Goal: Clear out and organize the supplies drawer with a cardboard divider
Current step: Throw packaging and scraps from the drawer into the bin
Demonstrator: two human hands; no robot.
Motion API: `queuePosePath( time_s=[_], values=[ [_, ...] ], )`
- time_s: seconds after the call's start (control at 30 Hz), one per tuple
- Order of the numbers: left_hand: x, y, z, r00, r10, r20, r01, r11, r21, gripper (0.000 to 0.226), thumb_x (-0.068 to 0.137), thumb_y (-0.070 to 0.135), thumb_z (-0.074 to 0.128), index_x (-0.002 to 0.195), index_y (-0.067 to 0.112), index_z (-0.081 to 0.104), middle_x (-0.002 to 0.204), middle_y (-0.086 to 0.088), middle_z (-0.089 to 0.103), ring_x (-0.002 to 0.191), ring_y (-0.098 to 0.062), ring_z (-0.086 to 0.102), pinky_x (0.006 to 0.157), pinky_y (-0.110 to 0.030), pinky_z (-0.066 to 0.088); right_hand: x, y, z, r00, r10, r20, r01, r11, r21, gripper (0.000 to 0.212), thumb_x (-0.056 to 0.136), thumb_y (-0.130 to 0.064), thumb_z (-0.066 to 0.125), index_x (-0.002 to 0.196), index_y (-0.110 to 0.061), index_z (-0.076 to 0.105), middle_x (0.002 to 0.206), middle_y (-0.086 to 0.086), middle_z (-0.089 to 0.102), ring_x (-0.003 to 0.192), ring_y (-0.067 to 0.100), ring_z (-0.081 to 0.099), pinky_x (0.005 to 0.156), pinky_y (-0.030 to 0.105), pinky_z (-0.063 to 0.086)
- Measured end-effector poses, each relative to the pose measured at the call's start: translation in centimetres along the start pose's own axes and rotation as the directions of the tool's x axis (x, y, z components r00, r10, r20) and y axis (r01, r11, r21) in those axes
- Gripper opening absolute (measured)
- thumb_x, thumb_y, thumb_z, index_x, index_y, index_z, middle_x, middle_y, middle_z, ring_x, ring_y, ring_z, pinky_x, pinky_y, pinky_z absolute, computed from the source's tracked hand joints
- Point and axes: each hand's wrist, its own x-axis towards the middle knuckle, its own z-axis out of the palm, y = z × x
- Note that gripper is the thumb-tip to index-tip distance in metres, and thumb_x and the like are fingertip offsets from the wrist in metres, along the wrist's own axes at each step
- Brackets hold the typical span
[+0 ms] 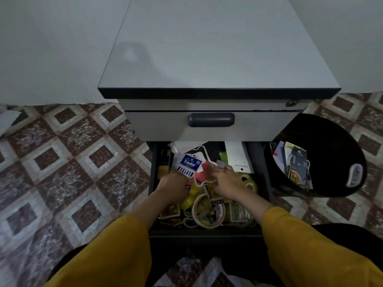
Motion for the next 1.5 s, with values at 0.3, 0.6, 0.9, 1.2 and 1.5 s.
queuePosePath(
  time_s=[0.3,0.6,0.9,1.2,1.5],
  values=[
    [-0.8,0.6,-0.6,0.998,-0.006,-0.065,-0.006,0.983,-0.183,0.017,0.093,0.022,0.044,0.089,0.010,0.054,0.100,-0.011,0.063,0.086,-0.024,0.059,0.070,-0.032,0.048,-0.5,-0.3,-0.2,0.999,0.002,-0.034,-0.001,0.999,0.042,0.052,0.089,-0.017,0.053,0.139,-0.022,0.042,0.149,-0.004,0.037,0.137,0.022,0.027,0.111,0.038,0.030],
    [4.4,-0.9,-0.2,0.996,-0.084,-0.037,0.076,0.978,-0.194,0.063,0.098,0.031,0.040,0.147,0.004,0.011,0.156,-0.012,0.006,0.140,-0.030,0.018,0.112,-0.041,0.028,1.6,-0.7,0.5,0.993,-0.103,-0.064,0.107,0.993,0.059,0.043,0.088,-0.016,0.054,0.131,-0.021,0.053,0.147,-0.001,0.038,0.137,0.021,0.028,0.112,0.040,0.027],
    [7.7,-1.1,-0.4,0.986,-0.162,0.043,0.168,0.964,-0.206,0.073,0.096,0.049,0.034,0.149,0.009,0.005,0.156,-0.009,-0.010,0.143,-0.033,0.001,0.113,-0.046,0.022,3.2,0.3,0.8,0.994,-0.060,-0.090,0.065,0.996,0.060,0.040,0.090,-0.020,0.048,0.129,-0.023,0.055,0.140,-0.004,0.048,0.129,0.023,0.043,0.107,0.037,0.036],
    [7.3,-1.4,0.8,0.988,-0.126,0.089,0.126,0.992,0.001,0.067,0.098,0.050,0.027,0.149,0.010,0.011,0.158,-0.006,-0.005,0.145,-0.025,-0.001,0.118,-0.039,0.005,2.5,0.6,1.0,0.995,-0.016,-0.097,0.023,0.997,0.075,0.030,0.093,-0.026,0.046,0.117,-0.023,0.063,0.121,0.001,0.063,0.119,0.023,0.051,0.092,0.030,0.042],
    [5.1,-0.1,0.8,0.988,-0.107,0.111,0.100,0.993,0.066,0.064,0.097,0.050,0.028,0.145,0.008,0.024,0.156,-0.010,0.010,0.143,-0.029,0.012,0.115,-0.041,0.009,0.8,-0.4,0.0,0.994,0.059,-0.095,-0.046,0.990,0.131,0.025,0.092,-0.026,0.048,0.106,-0.021,0.068,0.100,0.003,0.067,0.095,0.022,0.060,0.082,0.029,0.041]
  ],
)
